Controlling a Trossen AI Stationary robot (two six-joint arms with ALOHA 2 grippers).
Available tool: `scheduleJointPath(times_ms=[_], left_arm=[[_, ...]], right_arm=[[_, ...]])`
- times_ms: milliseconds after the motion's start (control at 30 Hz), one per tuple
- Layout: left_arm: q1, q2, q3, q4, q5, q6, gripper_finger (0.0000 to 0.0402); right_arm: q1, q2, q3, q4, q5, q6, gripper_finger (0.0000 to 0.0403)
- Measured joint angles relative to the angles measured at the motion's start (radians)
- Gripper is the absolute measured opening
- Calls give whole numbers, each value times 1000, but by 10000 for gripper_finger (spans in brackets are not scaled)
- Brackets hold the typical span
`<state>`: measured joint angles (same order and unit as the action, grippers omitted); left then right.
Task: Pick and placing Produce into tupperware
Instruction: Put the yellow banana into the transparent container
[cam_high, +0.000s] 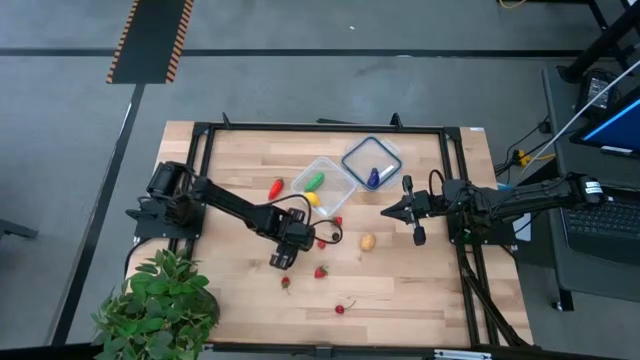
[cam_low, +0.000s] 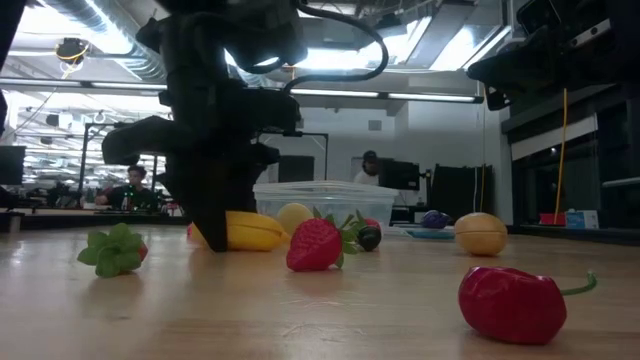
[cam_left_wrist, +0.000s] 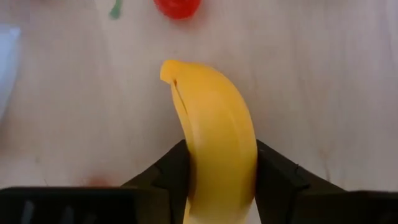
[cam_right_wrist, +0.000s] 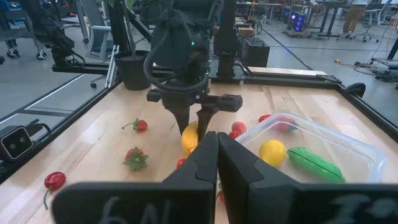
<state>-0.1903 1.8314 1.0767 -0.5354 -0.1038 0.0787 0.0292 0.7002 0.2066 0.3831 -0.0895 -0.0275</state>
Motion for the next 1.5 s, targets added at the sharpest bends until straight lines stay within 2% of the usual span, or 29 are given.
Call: scheduleJointPath(times_ms=[200, 600, 800, 933, 1167, 1300, 1500], left_arm=[[21, -115, 2, 3, -55, -20, 129], [79, -335, 2, -29, -72, -17, 129], [118, -469, -80, -13, -105, -48, 129], [131, -574, -208, 107, -121, -96, 129], [129, -732, -476, 497, -109, -103, 129], [131, -773, -600, 710, -35, -89, 129], [136, -787, -720, 920, 12, -111, 129]], right_arm=[[1, 0, 0, -7, 0, 0, 14], [2, 0, 0, -22, -9, 0, 14], [2, 0, 0, -29, -9, 24, 14], [2, 0, 0, -54, -10, 25, 14], [2, 1, 0, -68, -17, 31, 14], [2, 1, 0, -68, -17, 35, 14], [2, 1, 0, -68, -18, 35, 14]])
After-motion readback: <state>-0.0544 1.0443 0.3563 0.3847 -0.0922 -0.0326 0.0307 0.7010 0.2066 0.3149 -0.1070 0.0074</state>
